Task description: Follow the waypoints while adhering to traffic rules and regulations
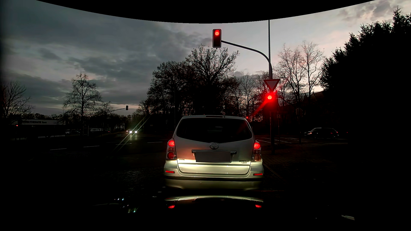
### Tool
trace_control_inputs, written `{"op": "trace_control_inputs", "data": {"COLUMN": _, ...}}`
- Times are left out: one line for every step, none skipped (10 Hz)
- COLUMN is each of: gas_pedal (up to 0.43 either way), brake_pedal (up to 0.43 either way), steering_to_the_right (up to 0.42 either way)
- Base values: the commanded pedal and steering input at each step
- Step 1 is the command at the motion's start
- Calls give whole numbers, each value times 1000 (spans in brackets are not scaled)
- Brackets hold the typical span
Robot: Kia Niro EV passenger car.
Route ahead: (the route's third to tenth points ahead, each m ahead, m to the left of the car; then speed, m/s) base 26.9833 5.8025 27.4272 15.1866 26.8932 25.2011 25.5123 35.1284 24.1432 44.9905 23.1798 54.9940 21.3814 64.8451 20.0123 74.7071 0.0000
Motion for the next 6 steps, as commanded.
{"op": "trace_control_inputs", "data": {"gas_pedal": 0, "brake_pedal": 341, "steering_to_the_right": -1}}
{"op": "trace_control_inputs", "data": {"gas_pedal": 0, "brake_pedal": 341, "steering_to_the_right": -1}}
{"op": "trace_control_inputs", "data": {"gas_pedal": 0, "brake_pedal": 341, "steering_to_the_right": -1}}
{"op": "trace_control_inputs", "data": {"gas_pedal": 0, "brake_pedal": 341, "steering_to_the_right": 0}}
{"op": "trace_control_inputs", "data": {"gas_pedal": 0, "brake_pedal": 341, "steering_to_the_right": -1}}
{"op": "trace_control_inputs", "data": {"gas_pedal": 0, "brake_pedal": 341, "steering_to_the_right": -1}}
